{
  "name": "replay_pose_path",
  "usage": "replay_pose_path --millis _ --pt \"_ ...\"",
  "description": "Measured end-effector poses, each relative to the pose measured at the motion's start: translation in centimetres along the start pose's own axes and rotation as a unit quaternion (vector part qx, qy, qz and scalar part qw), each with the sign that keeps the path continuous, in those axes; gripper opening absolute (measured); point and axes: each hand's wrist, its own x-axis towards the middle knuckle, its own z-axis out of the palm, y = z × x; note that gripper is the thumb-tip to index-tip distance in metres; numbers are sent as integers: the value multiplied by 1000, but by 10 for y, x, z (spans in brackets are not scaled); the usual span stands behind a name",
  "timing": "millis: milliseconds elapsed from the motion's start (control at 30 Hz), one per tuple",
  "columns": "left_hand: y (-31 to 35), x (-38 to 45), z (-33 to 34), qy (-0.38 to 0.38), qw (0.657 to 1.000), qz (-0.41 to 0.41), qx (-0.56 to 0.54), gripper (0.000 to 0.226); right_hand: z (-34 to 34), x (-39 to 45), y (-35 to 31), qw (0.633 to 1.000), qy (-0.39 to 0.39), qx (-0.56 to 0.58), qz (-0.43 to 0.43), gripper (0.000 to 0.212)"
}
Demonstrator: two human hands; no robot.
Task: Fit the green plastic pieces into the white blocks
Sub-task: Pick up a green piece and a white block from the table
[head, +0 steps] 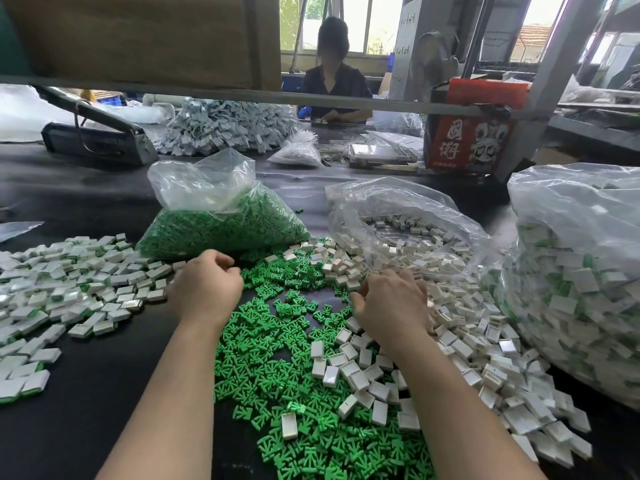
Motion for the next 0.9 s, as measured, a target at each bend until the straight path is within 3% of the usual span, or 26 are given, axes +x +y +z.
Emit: replay_pose_path --millis 67,167,333,433,500,567,667,800,900 --pt "11 -7 4 -47 995 45 -69 6 1 0 0 999 -38 12 -19 48" --pt "24 -14 11 -111 987 86 -82 4 5 0 -5 994 -82 19 -74 56" --pt "32 -20 24 -220 971 95 -15 15 8 -1 -10 988 -61 107 -94 28" --pt "39 -27 28 -299 947 108 -40 17 9 0 -11 989 -12 124 -83 19" --pt "44 -31 29 -345 928 129 -52 14 10 1 -9 994 29 76 -66 30" --pt "47 -34 29 -374 914 140 -76 14 10 2 -6 998 15 29 -55 49" --pt "48 -35 27 -381 907 133 -120 13 11 3 -5 998 -17 23 -52 50" --pt "44 -32 25 -341 922 120 -139 15 12 4 -2 996 14 50 -67 20" --pt "41 -29 24 -299 935 114 -155 18 12 4 -1 996 -4 55 -77 30"
